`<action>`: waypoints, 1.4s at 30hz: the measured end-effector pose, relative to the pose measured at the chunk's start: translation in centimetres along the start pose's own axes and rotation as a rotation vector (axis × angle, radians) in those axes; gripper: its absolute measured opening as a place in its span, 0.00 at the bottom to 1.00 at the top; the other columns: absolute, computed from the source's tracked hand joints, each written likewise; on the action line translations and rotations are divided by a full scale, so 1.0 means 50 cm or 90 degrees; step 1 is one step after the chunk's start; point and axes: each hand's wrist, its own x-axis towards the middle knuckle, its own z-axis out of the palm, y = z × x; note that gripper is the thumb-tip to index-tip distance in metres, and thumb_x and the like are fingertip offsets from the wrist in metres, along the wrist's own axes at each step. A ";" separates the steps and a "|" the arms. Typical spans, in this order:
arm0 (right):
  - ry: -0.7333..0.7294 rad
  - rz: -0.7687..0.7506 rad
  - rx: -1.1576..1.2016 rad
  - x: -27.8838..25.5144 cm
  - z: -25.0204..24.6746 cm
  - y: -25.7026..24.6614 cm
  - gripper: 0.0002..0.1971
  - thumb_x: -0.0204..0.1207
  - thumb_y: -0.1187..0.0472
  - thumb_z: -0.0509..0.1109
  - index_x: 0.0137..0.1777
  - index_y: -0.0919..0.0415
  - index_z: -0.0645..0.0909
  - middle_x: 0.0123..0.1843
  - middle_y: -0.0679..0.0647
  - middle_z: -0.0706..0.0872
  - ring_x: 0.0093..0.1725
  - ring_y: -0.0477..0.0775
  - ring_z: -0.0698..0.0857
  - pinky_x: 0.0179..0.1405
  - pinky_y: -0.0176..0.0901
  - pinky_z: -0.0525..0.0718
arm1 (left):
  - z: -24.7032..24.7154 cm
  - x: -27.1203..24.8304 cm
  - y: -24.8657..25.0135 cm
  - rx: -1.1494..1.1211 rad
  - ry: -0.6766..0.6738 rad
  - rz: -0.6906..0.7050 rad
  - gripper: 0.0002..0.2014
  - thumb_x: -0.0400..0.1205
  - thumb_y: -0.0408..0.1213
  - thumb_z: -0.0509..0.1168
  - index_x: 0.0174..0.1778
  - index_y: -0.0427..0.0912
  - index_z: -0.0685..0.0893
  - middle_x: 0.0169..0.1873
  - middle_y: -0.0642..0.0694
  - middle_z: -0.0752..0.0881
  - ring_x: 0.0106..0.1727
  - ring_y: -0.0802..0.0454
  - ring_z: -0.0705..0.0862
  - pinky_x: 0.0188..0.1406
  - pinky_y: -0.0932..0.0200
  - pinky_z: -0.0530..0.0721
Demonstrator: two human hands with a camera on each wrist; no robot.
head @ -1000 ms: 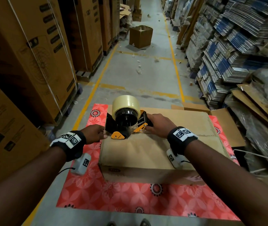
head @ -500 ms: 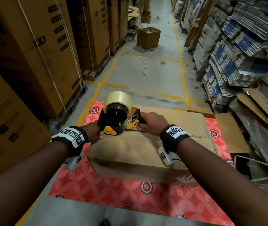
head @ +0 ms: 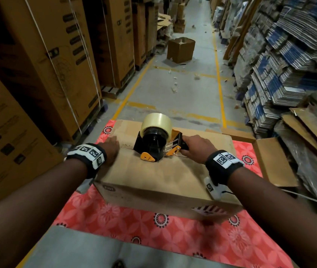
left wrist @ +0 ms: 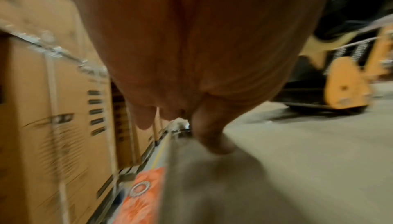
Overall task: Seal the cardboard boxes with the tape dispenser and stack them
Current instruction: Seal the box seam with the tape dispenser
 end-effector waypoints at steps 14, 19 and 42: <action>-0.008 -0.033 -0.023 0.000 0.001 0.016 0.12 0.81 0.48 0.67 0.60 0.52 0.78 0.52 0.55 0.87 0.49 0.60 0.85 0.39 0.46 0.75 | 0.025 -0.005 0.142 0.041 -0.096 0.092 0.38 0.84 0.55 0.60 0.85 0.46 0.51 0.83 0.35 0.52 0.83 0.34 0.52 0.80 0.36 0.58; -0.008 -0.023 -0.050 -0.029 -0.025 0.058 0.12 0.80 0.49 0.67 0.60 0.51 0.79 0.52 0.54 0.87 0.49 0.59 0.84 0.39 0.46 0.75 | 0.028 0.003 0.136 0.051 -0.119 0.061 0.45 0.84 0.55 0.60 0.84 0.35 0.40 0.83 0.32 0.35 0.85 0.36 0.40 0.82 0.37 0.50; -0.006 0.058 0.031 -0.096 -0.014 0.187 0.11 0.78 0.53 0.71 0.60 0.49 0.81 0.50 0.54 0.89 0.46 0.59 0.86 0.37 0.44 0.78 | 0.059 0.035 0.334 0.018 -0.110 0.129 0.53 0.77 0.70 0.60 0.84 0.49 0.34 0.84 0.40 0.33 0.84 0.34 0.37 0.80 0.30 0.47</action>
